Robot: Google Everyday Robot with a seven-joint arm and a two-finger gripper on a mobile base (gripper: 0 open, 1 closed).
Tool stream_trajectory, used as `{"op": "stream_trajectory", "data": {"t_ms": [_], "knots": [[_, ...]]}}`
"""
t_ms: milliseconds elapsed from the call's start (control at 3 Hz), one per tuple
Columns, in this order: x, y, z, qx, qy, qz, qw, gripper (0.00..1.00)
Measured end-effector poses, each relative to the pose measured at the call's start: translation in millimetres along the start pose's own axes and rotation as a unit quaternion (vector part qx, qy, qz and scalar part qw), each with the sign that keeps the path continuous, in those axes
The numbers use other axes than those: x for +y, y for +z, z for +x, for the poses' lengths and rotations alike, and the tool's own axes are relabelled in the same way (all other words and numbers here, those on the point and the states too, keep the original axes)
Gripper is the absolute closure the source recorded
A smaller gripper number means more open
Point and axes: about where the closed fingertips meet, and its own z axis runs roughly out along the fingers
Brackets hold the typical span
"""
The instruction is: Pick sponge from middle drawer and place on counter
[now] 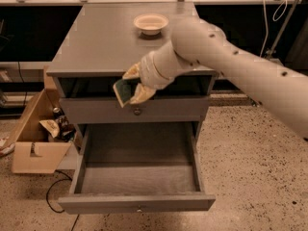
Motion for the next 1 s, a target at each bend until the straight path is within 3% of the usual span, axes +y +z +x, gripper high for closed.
{"op": "stream_trajectory", "data": {"t_ms": [333, 667, 1000], "knots": [[-86, -17, -17, 0.067, -0.059, 0.001, 0.996, 1.0], [-128, -17, -14, 0.119, -0.07, 0.003, 0.9904, 1.0], [-163, -5, 9, 0.147, -0.034, 0.009, 0.9886, 1.0]]}}
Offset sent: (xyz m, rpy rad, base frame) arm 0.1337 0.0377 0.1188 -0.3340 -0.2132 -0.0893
